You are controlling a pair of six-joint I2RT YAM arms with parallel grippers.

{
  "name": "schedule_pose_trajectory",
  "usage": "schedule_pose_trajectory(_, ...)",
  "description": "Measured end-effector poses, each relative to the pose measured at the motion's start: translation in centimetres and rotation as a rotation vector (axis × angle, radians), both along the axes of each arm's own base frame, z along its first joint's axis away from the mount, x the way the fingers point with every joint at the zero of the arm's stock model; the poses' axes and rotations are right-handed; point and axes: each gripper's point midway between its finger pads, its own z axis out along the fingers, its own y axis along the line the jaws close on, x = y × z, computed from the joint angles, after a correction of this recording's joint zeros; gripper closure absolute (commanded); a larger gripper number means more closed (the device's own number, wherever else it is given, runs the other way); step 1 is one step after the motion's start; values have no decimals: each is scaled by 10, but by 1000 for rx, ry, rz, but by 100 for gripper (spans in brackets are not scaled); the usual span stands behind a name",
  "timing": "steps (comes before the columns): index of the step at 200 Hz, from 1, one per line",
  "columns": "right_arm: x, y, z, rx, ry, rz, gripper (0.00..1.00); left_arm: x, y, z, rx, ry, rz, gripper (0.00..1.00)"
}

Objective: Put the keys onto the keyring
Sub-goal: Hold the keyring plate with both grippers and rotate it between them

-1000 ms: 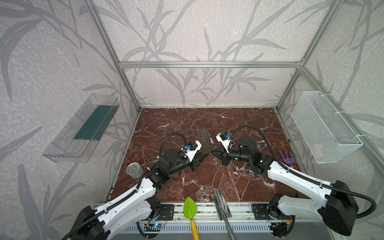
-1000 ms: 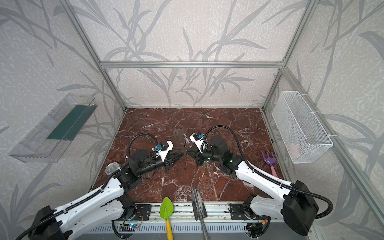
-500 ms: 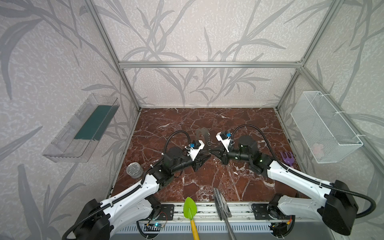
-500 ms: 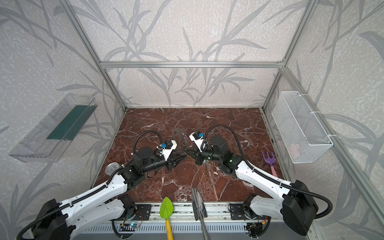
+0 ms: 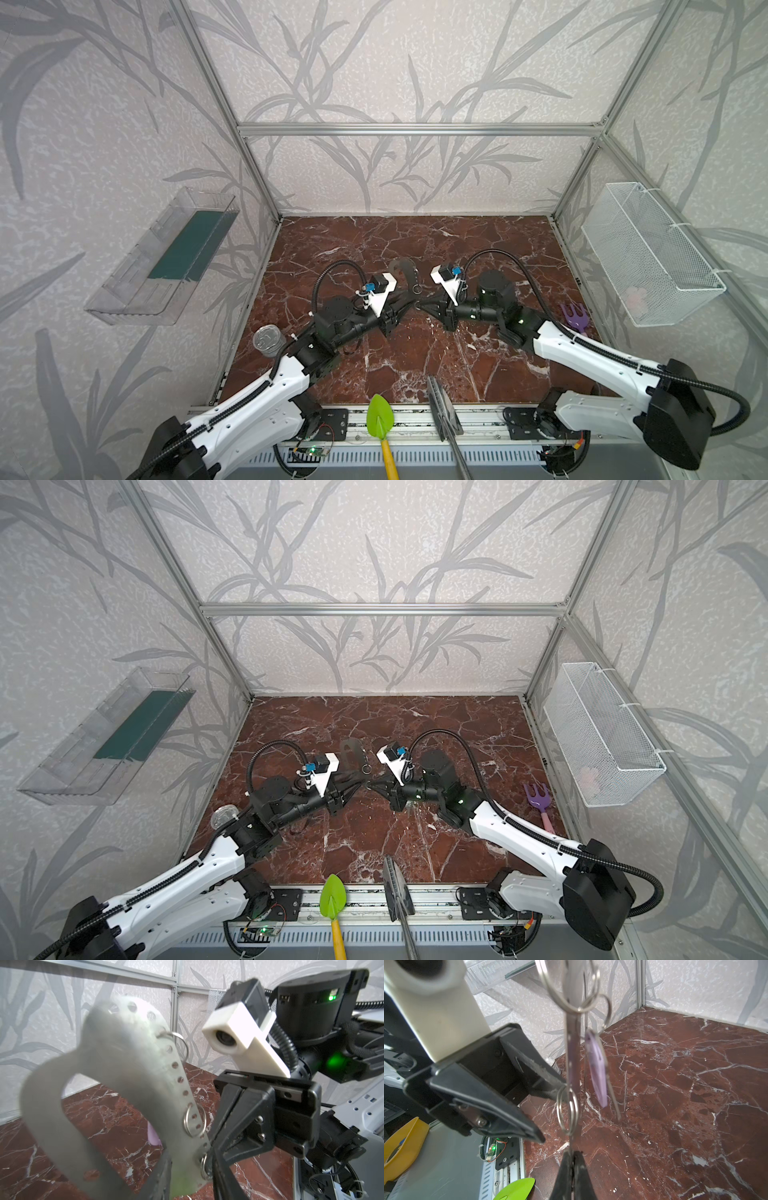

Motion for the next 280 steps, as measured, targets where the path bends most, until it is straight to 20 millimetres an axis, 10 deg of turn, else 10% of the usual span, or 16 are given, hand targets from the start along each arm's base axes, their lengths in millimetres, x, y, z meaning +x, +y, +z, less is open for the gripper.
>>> schedule_pose_trajectory(280,7,0,-11,-51,-34,-58,100,6,-10,7,-125,80,-99,65)
